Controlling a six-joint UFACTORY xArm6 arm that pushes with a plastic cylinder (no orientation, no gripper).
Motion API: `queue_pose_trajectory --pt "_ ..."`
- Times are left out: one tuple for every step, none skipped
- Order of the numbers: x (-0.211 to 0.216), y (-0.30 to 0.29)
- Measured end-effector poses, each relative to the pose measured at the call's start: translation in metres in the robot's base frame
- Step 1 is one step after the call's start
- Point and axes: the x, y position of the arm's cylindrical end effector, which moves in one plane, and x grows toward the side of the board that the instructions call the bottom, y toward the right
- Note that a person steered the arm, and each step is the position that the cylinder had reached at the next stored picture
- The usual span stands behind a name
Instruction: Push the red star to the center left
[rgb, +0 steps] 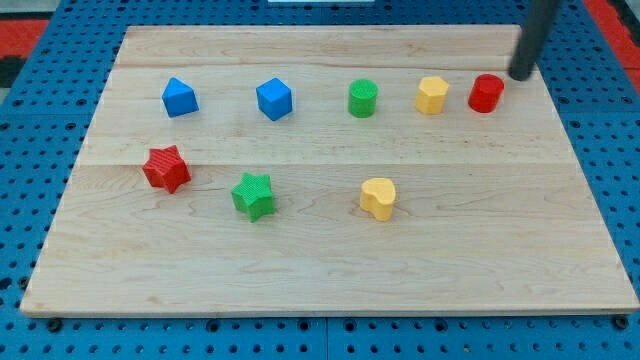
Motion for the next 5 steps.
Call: queue_pose_trajectory --pt "0.103 0.012" --pt "0.196 0.003" --pt "0.234 -0.042" --pt "0.198 -0.111" --pt "0.237 -0.129"
